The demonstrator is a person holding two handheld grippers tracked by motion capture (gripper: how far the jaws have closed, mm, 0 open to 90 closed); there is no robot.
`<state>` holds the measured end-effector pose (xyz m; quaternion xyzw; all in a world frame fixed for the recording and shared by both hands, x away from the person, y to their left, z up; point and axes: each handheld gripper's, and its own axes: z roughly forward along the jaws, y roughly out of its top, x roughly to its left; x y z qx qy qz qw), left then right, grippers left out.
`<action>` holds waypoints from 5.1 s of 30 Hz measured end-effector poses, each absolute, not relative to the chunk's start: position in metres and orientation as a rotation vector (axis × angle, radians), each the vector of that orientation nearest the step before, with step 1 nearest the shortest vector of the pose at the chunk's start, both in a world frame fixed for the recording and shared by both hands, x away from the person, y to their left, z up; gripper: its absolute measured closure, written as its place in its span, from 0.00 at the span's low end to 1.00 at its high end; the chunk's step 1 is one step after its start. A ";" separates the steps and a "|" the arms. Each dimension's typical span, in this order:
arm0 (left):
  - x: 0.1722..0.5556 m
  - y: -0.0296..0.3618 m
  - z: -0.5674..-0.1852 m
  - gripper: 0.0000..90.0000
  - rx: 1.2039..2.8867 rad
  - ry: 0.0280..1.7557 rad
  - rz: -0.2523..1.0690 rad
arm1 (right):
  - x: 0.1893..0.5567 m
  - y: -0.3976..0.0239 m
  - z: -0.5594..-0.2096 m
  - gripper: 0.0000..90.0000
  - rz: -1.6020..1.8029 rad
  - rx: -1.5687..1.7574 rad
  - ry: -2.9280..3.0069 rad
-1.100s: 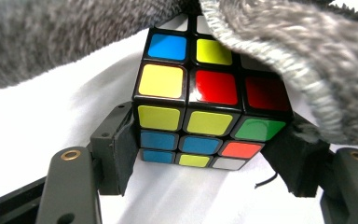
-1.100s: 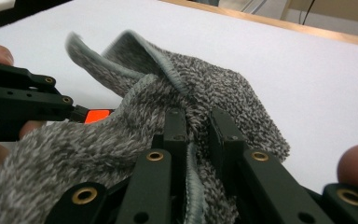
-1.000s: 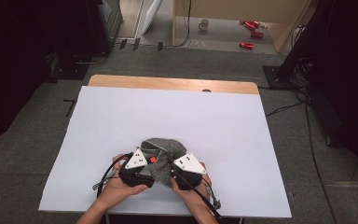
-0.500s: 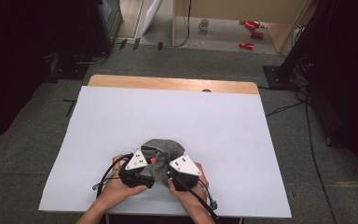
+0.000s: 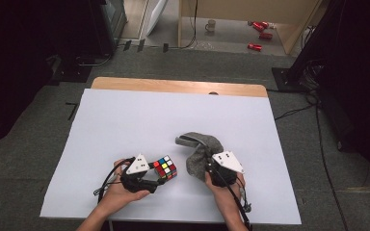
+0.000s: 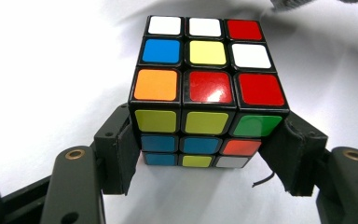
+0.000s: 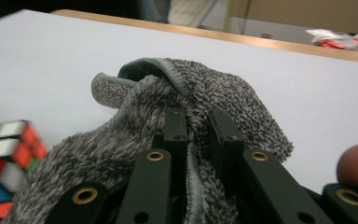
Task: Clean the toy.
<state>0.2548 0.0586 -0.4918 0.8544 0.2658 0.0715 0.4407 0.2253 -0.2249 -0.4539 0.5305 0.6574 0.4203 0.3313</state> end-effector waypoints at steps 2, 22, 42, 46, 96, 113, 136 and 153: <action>0.256 0.061 -0.492 0.38 2.122 0.660 0.171 | 0.228 -0.234 -0.462 0.89 1.064 1.405 1.725; 0.257 0.065 -0.488 0.19 2.116 0.686 0.142 | 0.231 -0.233 -0.478 0.20 1.145 1.382 1.899; 0.269 0.034 -0.467 0.17 2.157 0.667 0.188 | 0.226 -0.236 -0.477 0.20 1.107 1.392 1.905; 0.270 0.027 -0.467 0.18 2.196 0.661 0.188 | 0.226 -0.236 -0.477 0.20 1.103 1.389 1.908; 0.278 0.032 -0.426 0.38 2.067 0.698 0.213 | 0.202 -0.154 -0.483 0.20 1.325 1.181 2.062; 0.273 0.020 -0.426 0.38 2.064 0.683 0.176 | 0.200 -0.144 -0.486 0.33 1.289 1.161 1.999; 0.274 0.028 -0.427 0.38 2.061 0.692 0.133 | 0.196 -0.142 -0.487 0.38 1.264 1.045 1.999; 0.274 0.028 -0.428 0.38 2.057 0.695 0.104 | 0.194 -0.146 -0.484 0.39 1.158 0.850 2.015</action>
